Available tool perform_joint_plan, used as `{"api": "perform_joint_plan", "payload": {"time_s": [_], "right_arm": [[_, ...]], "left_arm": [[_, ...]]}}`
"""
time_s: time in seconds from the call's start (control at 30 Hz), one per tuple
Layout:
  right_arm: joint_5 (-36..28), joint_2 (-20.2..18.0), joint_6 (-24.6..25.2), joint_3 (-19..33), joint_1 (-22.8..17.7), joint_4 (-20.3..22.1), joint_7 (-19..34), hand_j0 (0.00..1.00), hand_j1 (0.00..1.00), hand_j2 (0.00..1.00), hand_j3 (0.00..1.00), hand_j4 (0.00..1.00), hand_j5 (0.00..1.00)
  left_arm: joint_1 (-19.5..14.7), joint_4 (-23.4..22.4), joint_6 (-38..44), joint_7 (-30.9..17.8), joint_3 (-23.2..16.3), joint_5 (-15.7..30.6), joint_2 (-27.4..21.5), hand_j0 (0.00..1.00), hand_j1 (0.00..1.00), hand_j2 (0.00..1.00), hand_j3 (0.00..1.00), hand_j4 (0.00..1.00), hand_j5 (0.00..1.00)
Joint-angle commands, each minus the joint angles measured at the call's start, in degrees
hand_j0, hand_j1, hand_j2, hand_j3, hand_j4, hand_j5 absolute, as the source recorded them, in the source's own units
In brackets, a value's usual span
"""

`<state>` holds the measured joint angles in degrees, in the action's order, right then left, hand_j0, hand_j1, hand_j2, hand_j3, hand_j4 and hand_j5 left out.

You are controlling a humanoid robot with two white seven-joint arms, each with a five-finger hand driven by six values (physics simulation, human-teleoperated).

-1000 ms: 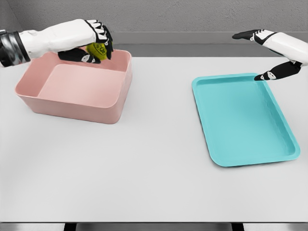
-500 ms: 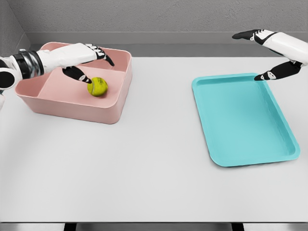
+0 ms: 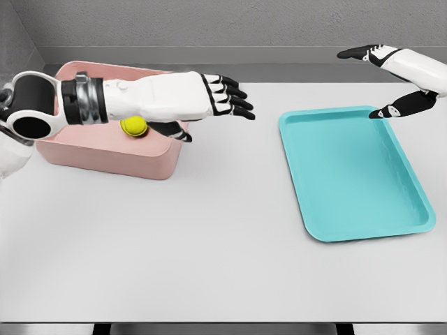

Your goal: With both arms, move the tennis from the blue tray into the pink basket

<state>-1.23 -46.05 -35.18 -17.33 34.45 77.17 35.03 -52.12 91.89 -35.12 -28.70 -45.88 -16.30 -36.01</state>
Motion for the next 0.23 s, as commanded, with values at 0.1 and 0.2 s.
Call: {"api": "perform_joint_plan", "payload": {"time_s": [0.1,0.2], "right_arm": [[-0.44,-0.09,0.18,0.02,0.26,0.00,-0.03,1.00,1.00,1.00,1.00,1.00,1.00],[-0.44,-0.09,0.18,0.02,0.18,0.00,-0.03,1.00,1.00,1.00,1.00,1.00,1.00]], "left_arm": [[0.09,0.75,0.12,0.05,-3.96,0.22,-0.03,1.00,1.00,1.00,1.00,1.00,1.00],[0.09,0.48,0.12,0.05,-3.96,0.22,-0.03,1.00,1.00,1.00,1.00,1.00,1.00]]}}
